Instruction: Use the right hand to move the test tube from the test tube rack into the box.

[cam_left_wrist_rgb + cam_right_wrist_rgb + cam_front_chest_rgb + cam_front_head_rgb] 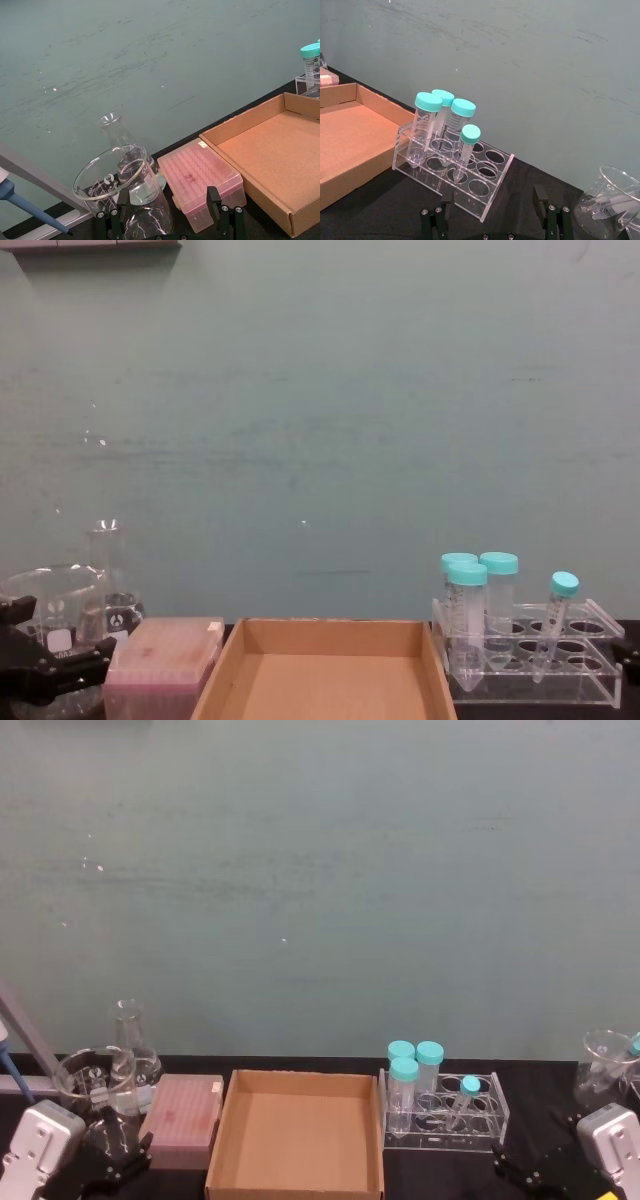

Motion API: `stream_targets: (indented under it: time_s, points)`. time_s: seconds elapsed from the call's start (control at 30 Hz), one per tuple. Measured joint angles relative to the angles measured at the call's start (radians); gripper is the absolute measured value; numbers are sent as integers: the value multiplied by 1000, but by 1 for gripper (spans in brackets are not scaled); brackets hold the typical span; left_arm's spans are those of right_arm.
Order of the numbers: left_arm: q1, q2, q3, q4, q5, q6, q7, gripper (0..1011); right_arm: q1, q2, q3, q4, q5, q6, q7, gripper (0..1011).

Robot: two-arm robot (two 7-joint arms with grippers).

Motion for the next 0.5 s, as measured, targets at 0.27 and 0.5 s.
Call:
stream_targets:
  time_s: [0.27,0.5]
  points:
    - [0,0,0,0,0,0,0,1000,0,0,0,0,0,0,0,1002]
    - [0,0,0,0,0,0,0,1000,0,0,0,0,0,0,0,1002]
